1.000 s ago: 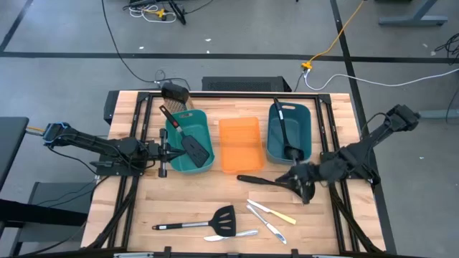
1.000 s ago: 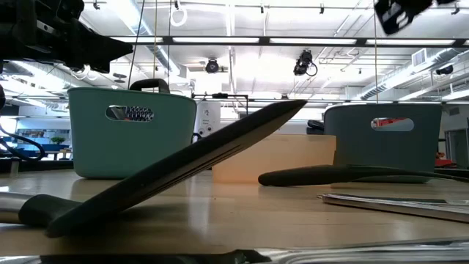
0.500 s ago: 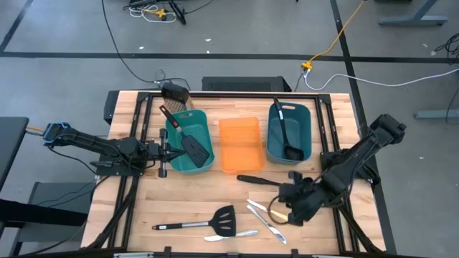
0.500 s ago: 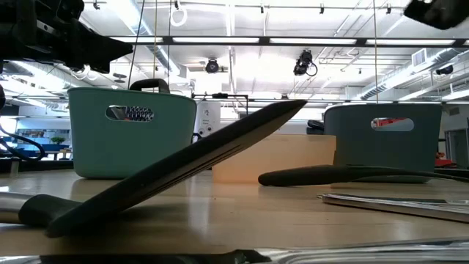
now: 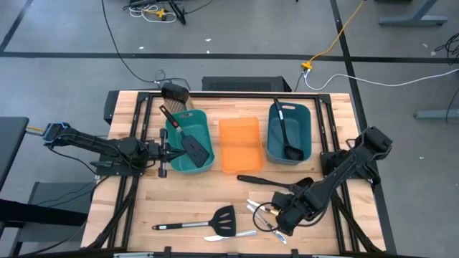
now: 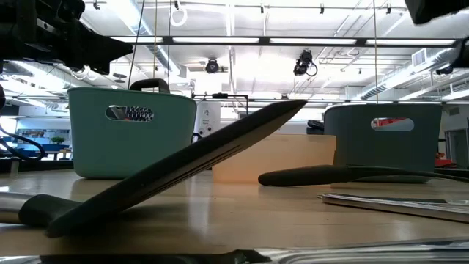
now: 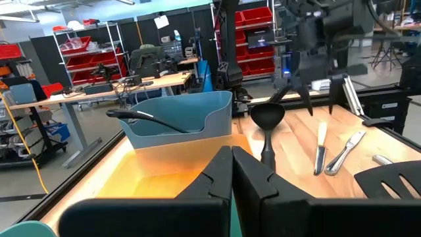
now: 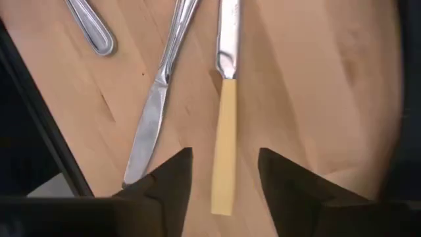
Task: Pick & Place Kitchen Items
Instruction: Put the yellow table knife into the orange bin
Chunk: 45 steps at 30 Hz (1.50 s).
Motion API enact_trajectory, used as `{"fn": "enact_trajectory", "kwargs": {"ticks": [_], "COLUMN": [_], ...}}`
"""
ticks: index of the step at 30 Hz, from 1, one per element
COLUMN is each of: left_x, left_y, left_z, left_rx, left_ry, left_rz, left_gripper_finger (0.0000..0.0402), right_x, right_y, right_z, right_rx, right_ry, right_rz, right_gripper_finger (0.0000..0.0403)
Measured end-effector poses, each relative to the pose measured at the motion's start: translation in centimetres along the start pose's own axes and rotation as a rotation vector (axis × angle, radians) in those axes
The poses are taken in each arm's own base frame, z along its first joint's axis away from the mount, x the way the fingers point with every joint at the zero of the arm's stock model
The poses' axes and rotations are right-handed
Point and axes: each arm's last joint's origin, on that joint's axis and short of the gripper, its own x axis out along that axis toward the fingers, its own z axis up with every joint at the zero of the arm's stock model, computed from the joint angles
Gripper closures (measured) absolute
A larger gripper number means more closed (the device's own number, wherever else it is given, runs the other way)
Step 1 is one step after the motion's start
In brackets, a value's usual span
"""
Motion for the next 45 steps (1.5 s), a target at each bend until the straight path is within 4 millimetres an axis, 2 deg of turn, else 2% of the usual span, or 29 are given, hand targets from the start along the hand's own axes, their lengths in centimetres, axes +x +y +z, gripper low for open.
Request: {"fn": "enact_trajectory", "kwargs": {"ticks": [3,8,19,28,36,45], "left_x": [0.0,0.0,0.0,0.0,0.0,0.0], "left_y": [0.0,0.0,0.0,0.0,0.0,0.0], "left_z": [0.0,0.0,0.0,0.0,0.0,0.0], "left_rx": [0.0,0.001,0.001,0.001,0.001,0.003], "left_ry": [0.0,-0.001,-0.001,-0.001,-0.001,0.002], "left_rz": [0.0,0.0,0.0,0.0,0.0,-0.001], "left_gripper_finger": [0.0394,0.0394,0.0394,0.0394,0.0394,0.0394], "right_x": [1.5,3.5,6.3,6.7,6.9,8.0], "right_y": [0.3,0.8,1.2,1.1,0.5,-0.6], "right_z": [0.0,0.0,-0.7,-0.7,0.3,-0.5], "right_rx": [-0.001,-0.003,-0.045,-0.115,-0.16,-0.147], "right_ry": [0.039,0.08,0.111,0.105,0.138,0.135], "right_rz": [-0.013,-0.025,-0.083,-0.103,-0.09,-0.068], "right_gripper_finger": [0.0202,0.0202,0.0221,0.0245,0.0272,0.0335]}}
